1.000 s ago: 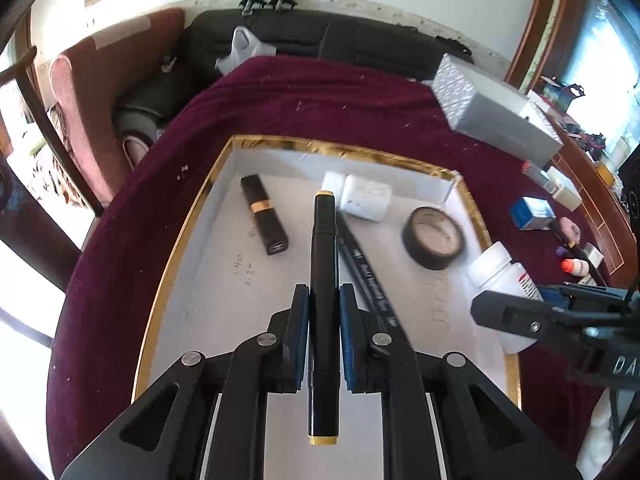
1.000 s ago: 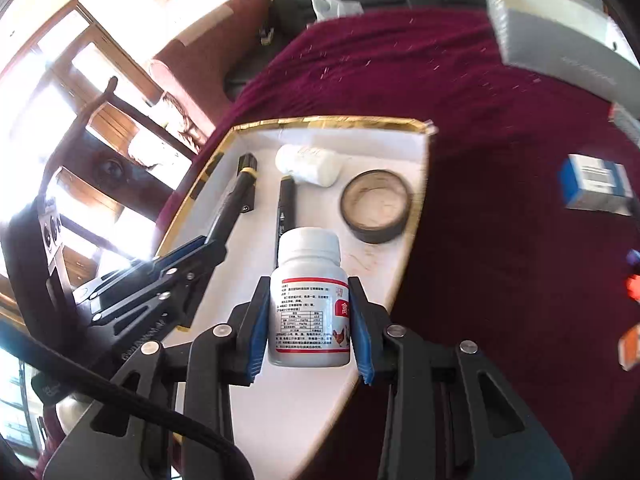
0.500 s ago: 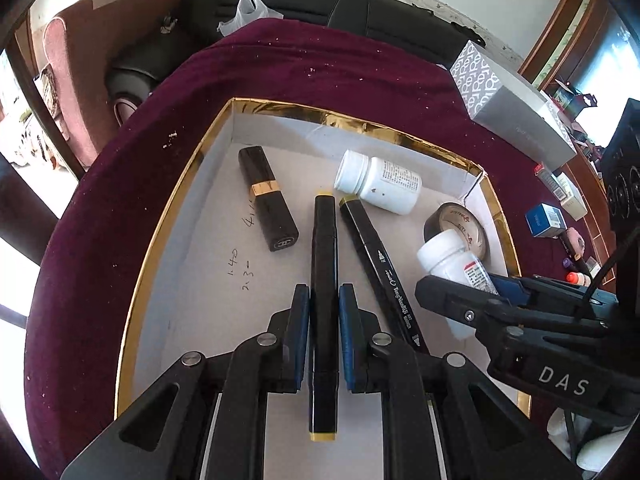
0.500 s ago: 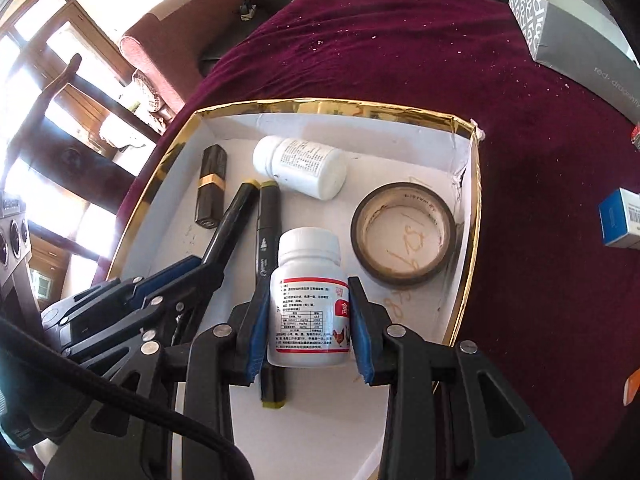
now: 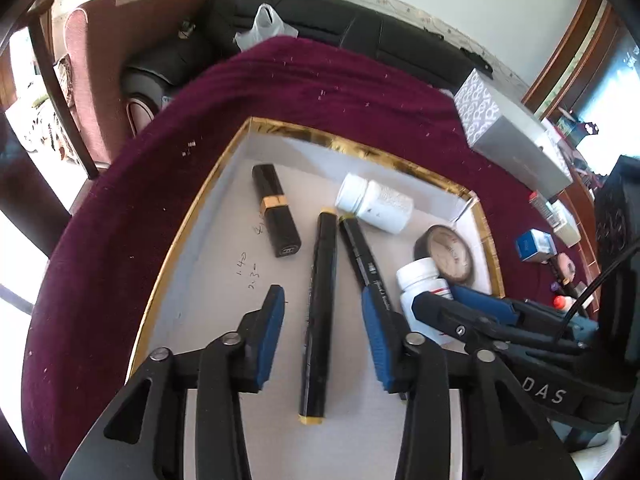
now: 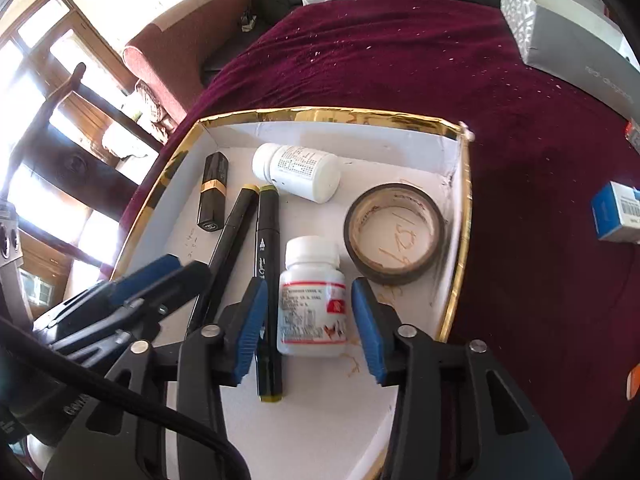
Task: Organize objects
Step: 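Lower the marker and pill bottle into the tray and open both tools, then withdraw both open tools from the tray back over the pile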
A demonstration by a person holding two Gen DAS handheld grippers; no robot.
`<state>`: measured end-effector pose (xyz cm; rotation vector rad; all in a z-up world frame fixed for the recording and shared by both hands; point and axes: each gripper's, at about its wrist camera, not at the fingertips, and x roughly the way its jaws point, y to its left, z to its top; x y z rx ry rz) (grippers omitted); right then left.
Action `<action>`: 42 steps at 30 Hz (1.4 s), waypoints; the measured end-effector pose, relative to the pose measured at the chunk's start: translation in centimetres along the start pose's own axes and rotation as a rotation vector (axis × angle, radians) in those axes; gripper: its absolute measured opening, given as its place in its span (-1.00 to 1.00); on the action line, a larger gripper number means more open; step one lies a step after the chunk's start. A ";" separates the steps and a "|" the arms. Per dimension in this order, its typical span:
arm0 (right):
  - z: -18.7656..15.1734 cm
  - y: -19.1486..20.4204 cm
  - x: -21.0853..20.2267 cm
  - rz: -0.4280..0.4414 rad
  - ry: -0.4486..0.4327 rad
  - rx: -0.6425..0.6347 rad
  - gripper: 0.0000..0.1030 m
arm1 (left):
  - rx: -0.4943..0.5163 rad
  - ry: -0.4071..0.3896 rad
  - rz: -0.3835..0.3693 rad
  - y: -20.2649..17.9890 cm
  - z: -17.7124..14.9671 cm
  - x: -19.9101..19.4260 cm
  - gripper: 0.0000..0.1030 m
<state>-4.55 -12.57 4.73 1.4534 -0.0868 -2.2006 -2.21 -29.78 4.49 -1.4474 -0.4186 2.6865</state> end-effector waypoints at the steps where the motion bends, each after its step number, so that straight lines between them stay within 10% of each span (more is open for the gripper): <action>1: -0.2 -0.2 -0.4 0.007 -0.012 0.005 -0.14 | -0.002 -0.012 -0.004 -0.3 0.0 -0.6 -0.14; 20: -6.5 -9.2 -11.3 -0.043 -0.252 0.120 0.31 | 0.368 -0.173 0.015 -15.5 -5.3 -7.2 0.09; 30: -9.9 -17.2 -15.1 -0.080 -0.313 0.249 0.33 | 0.464 -0.066 -0.040 -22.8 -9.0 -4.1 0.09; 42: -9.6 -24.7 -17.7 -0.014 -0.375 0.417 0.34 | 0.352 0.060 -0.081 -23.4 -11.2 3.4 0.08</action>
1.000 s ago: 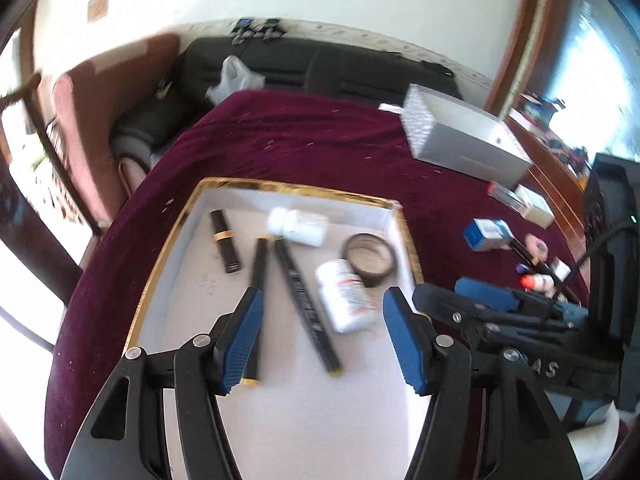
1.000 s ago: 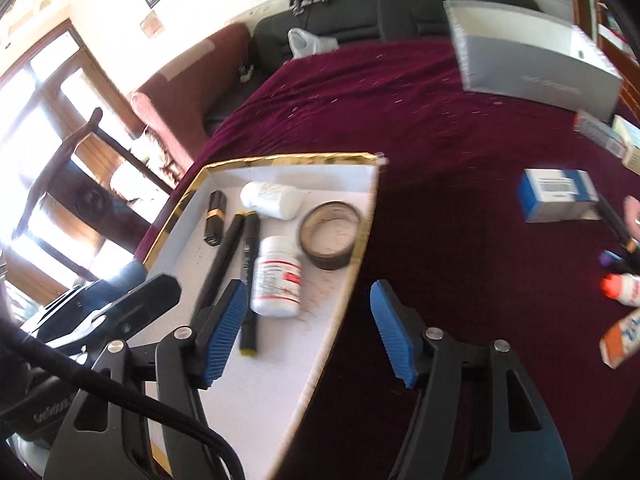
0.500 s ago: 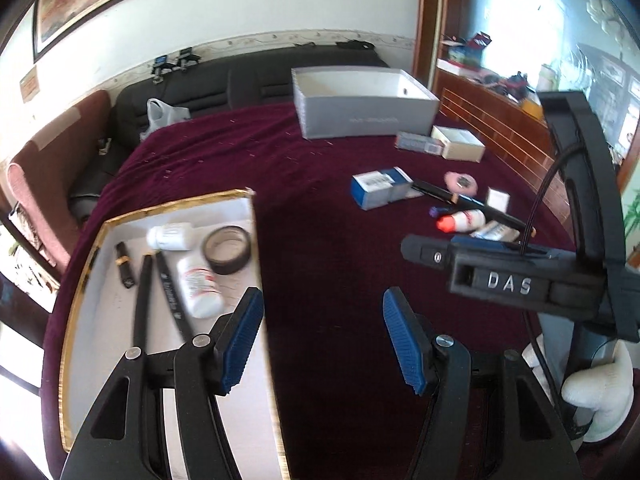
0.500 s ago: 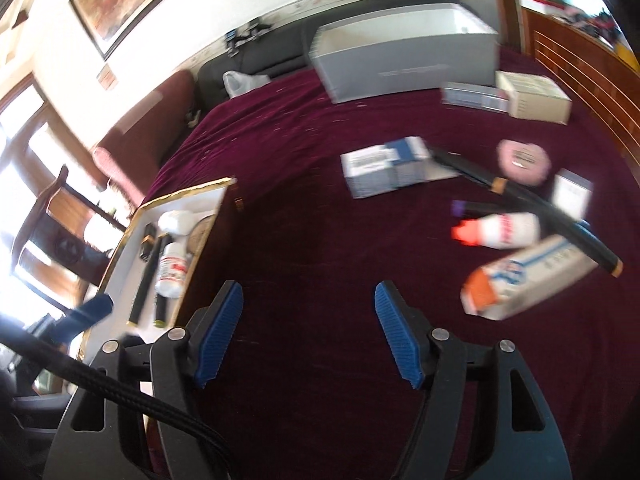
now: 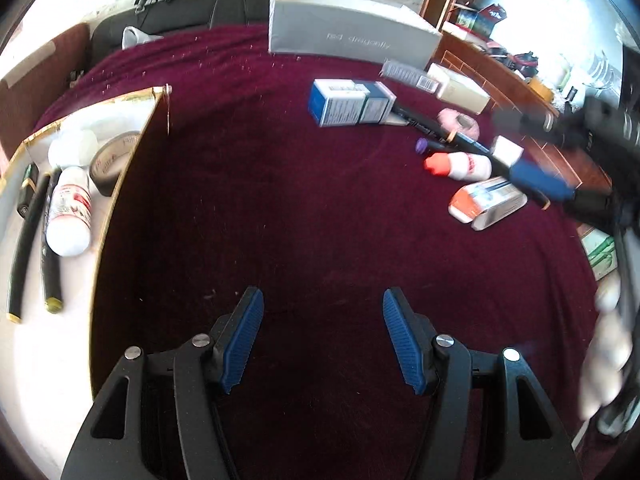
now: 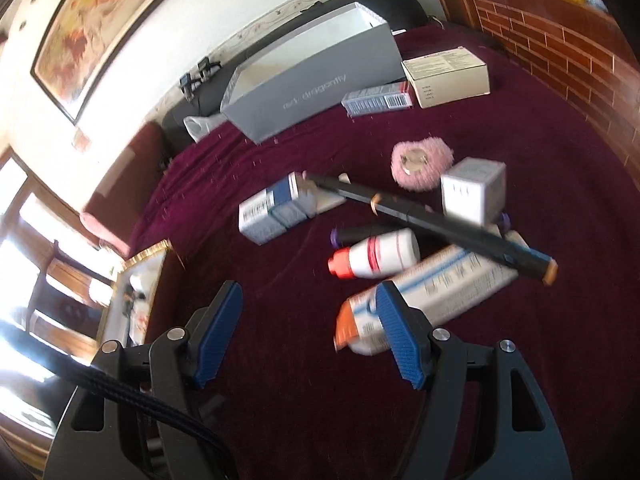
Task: Organize objects
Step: 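Withdraw both open tools from the tray back over the pile, then move both open tools over the remaining pile toward the white barcode box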
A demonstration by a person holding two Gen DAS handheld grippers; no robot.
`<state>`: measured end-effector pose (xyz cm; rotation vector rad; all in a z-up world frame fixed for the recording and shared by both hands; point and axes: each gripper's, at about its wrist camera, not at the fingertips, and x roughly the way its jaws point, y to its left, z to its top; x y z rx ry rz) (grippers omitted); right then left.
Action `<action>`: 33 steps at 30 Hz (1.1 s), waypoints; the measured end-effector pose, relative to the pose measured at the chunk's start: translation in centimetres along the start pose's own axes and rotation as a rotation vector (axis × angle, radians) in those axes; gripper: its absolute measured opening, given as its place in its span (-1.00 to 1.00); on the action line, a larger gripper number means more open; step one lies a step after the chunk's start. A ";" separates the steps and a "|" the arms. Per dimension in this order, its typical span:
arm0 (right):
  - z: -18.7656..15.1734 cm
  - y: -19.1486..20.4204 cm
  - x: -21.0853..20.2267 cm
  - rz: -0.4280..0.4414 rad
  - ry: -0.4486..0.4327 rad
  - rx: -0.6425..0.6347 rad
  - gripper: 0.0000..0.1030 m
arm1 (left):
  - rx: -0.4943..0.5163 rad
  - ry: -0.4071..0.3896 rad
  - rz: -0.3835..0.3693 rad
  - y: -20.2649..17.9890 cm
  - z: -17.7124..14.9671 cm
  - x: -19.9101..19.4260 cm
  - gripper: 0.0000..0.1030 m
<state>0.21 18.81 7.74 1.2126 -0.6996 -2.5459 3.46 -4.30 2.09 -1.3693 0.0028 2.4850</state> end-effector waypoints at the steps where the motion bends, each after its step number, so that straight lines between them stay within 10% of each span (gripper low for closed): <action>1: 0.6 0.0 0.2 0.024 -0.005 0.010 0.35 | 0.007 -0.005 0.004 -0.1 -0.1 0.1 0.08; 7: 5.2 1.2 4.3 0.161 0.018 0.081 0.49 | 0.058 -0.038 -0.025 -0.9 -0.9 0.4 0.58; 16: 11.6 3.5 13.4 0.143 0.161 0.026 0.49 | 0.085 -0.028 -0.041 -1.4 -0.8 0.7 0.93; 21: 10.0 4.8 16.6 0.221 0.347 -0.014 0.52 | 0.071 -0.033 -0.070 -1.1 -0.7 0.7 0.95; 28: 4.2 5.5 13.4 0.554 0.593 0.006 0.57 | 0.062 -0.038 -0.087 -0.9 -0.7 0.7 0.95; 33: 3.1 3.8 7.8 0.545 0.471 -0.002 0.57 | 0.063 -0.036 -0.087 -0.9 -0.8 0.7 0.95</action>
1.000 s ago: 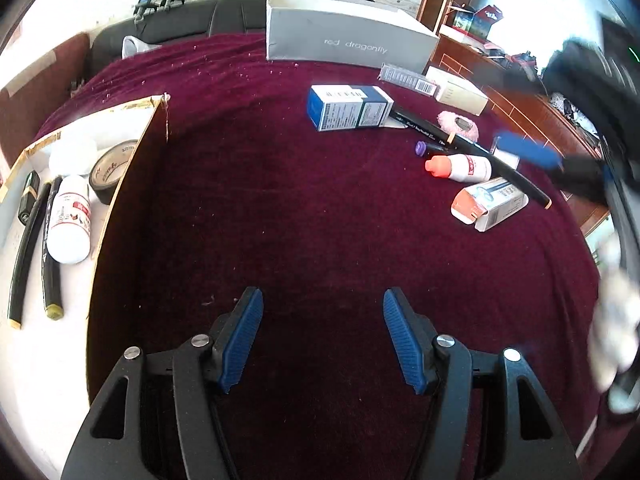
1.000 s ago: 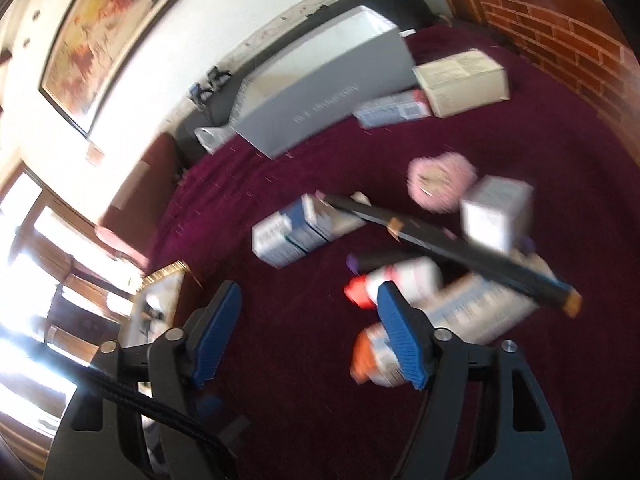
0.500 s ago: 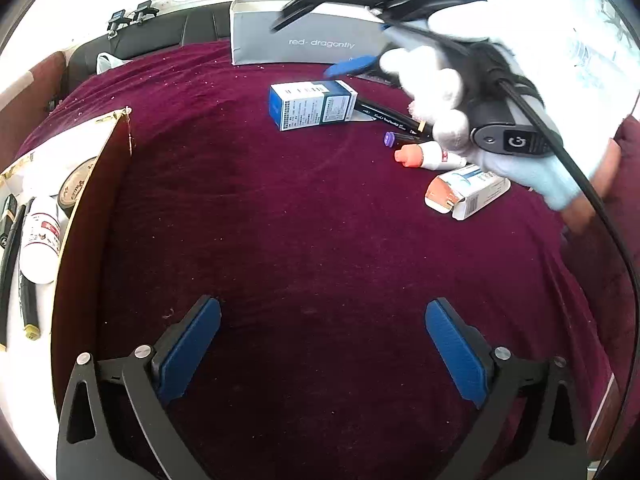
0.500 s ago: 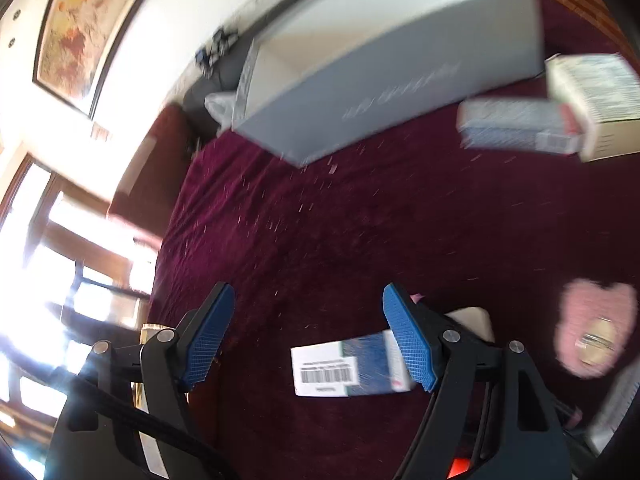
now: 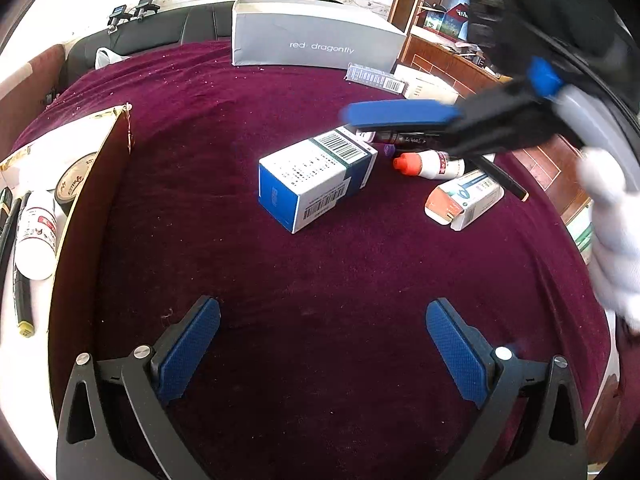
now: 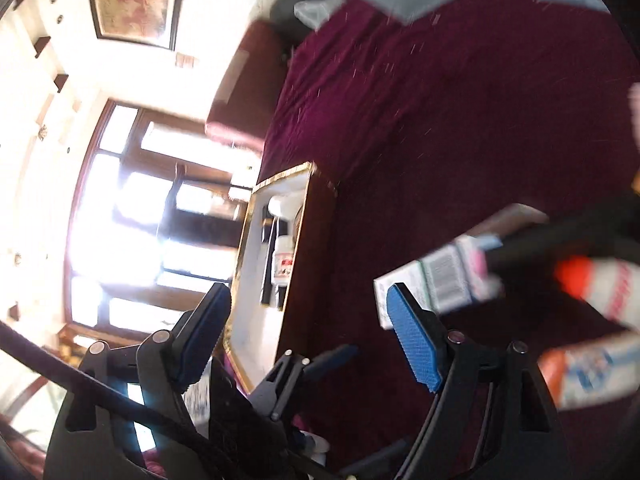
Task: Organize objects
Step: 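Move both open tools over the remaining pile toward the white barcode box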
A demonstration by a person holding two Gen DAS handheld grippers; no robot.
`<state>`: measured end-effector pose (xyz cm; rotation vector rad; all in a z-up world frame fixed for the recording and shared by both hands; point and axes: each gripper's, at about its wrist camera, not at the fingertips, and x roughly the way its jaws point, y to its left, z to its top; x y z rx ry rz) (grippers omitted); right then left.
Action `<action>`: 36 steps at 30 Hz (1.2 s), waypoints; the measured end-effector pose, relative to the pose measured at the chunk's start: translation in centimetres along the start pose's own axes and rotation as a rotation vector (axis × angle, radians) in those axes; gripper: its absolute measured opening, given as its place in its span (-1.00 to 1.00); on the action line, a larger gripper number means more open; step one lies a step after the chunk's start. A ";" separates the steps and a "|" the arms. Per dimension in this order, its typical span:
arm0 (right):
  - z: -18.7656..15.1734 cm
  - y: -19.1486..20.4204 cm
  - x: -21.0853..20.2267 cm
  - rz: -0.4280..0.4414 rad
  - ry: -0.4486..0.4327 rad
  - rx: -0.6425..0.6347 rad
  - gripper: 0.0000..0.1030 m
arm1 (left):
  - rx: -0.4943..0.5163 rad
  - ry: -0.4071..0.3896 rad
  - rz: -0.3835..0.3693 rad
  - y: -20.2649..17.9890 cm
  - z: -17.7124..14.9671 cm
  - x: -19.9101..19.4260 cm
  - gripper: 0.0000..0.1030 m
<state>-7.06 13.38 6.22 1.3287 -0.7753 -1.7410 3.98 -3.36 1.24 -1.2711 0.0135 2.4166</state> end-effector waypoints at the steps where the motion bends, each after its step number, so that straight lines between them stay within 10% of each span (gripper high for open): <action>1: -0.7 0.1 -1.0 -0.026 -0.045 -0.013 0.57 | 0.000 0.000 -0.001 0.0 0.0 0.0 0.95; 12: -9.2 1.6 -7.9 -0.768 -0.750 -0.165 0.59 | 0.081 0.045 0.103 -1.4 0.1 1.1 0.96; 36: -10.6 -8.3 -12.3 -0.503 -0.708 0.288 0.60 | 0.120 0.063 0.144 -1.9 0.0 1.6 0.96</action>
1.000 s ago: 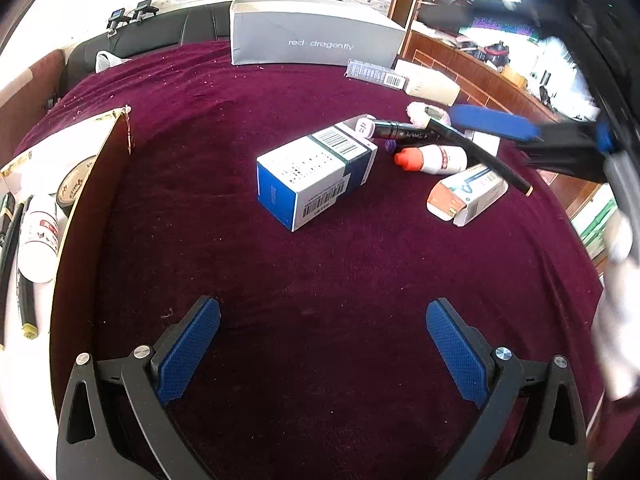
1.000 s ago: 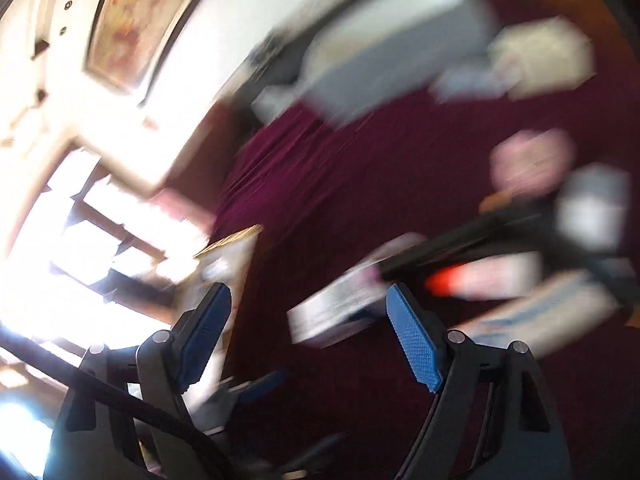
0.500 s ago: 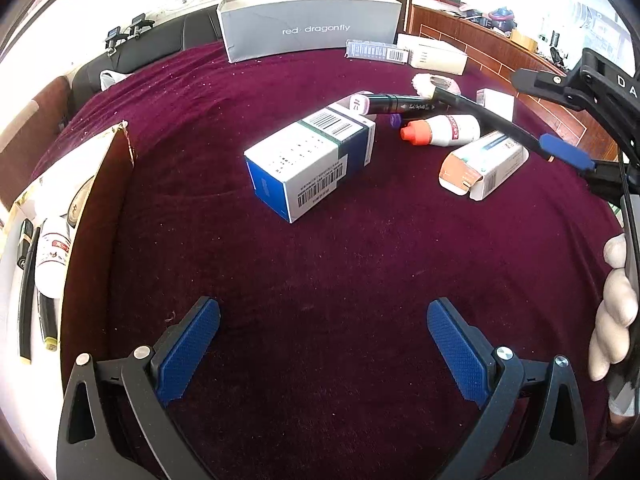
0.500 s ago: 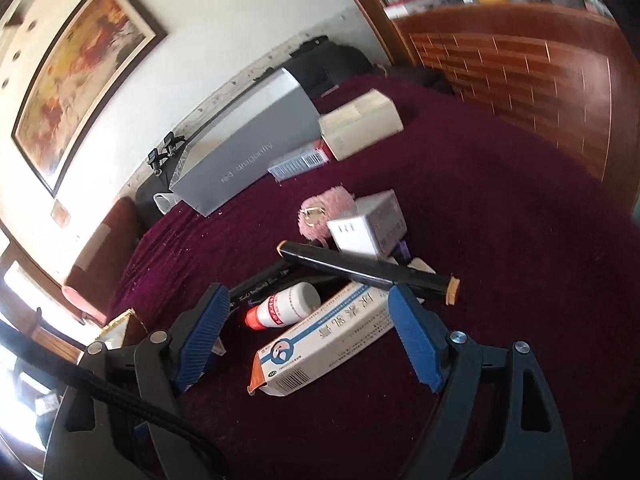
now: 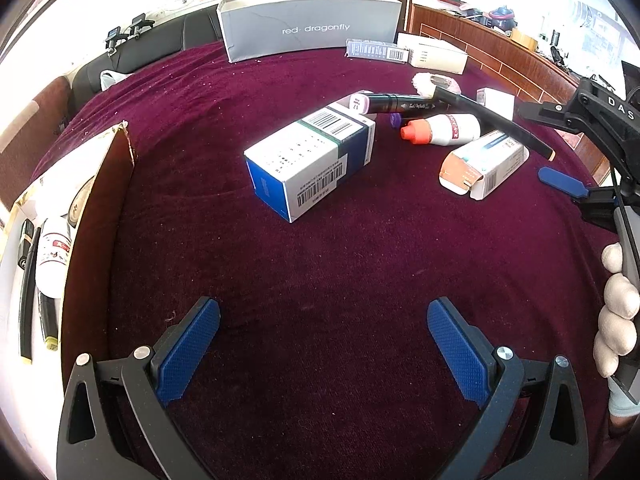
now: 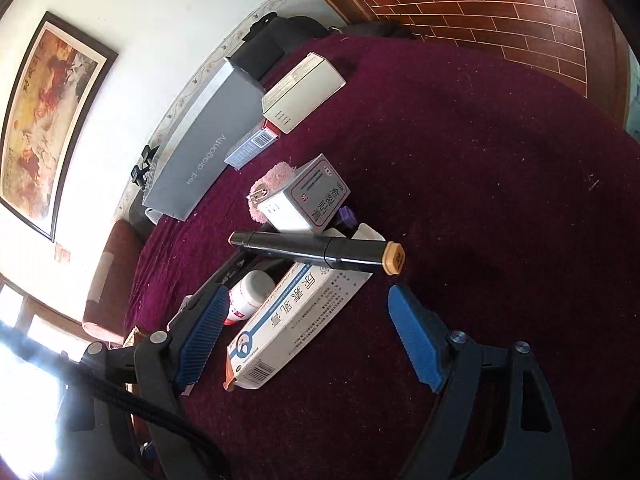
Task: Organize objects
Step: 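Move both open tools over the remaining pile toward the white barcode box, then grasp the white barcode box with the left tool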
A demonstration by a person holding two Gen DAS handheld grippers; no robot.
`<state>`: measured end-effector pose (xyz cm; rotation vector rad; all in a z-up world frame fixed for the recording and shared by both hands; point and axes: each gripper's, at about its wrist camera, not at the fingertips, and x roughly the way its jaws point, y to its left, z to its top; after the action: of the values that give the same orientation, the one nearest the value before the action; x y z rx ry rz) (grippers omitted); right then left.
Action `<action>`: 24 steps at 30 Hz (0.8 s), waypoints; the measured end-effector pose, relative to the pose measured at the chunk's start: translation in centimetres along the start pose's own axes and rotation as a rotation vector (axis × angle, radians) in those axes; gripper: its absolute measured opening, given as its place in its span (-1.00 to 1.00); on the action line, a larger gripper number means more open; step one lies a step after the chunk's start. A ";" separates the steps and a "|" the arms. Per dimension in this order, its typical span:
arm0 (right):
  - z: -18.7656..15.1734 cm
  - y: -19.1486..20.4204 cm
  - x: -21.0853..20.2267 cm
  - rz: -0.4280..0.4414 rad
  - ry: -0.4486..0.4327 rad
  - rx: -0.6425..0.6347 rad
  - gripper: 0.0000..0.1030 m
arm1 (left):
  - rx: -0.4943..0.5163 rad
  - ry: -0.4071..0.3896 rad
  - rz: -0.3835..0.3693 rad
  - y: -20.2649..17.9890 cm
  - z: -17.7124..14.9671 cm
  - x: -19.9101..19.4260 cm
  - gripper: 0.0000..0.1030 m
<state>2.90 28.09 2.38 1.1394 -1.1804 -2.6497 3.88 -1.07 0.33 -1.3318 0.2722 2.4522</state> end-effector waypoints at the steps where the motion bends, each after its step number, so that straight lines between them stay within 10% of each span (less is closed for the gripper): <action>1: 0.0 0.1 0.0 -0.001 0.001 -0.006 0.61 | -0.003 0.011 -0.009 0.1 0.1 -0.1 0.96; 5: 0.0 -0.1 0.1 0.020 -0.001 -0.003 0.67 | -0.001 0.012 -0.064 0.6 1.7 -1.3 0.96; 21: -0.2 1.1 0.7 0.040 0.020 -0.058 1.00 | 0.425 -0.059 0.201 -2.8 9.3 4.6 0.97; 23: -0.2 1.1 0.7 0.037 0.019 -0.061 1.00 | 0.419 -0.073 0.204 -3.0 9.4 4.5 0.80; 24: -0.2 1.1 0.7 0.037 0.018 -0.061 1.00 | 0.399 -0.062 0.182 -2.9 9.5 4.4 0.39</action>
<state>2.29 26.97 2.57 1.1187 -1.0991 -2.6231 -4.58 5.50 1.76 -1.0963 0.8497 2.4046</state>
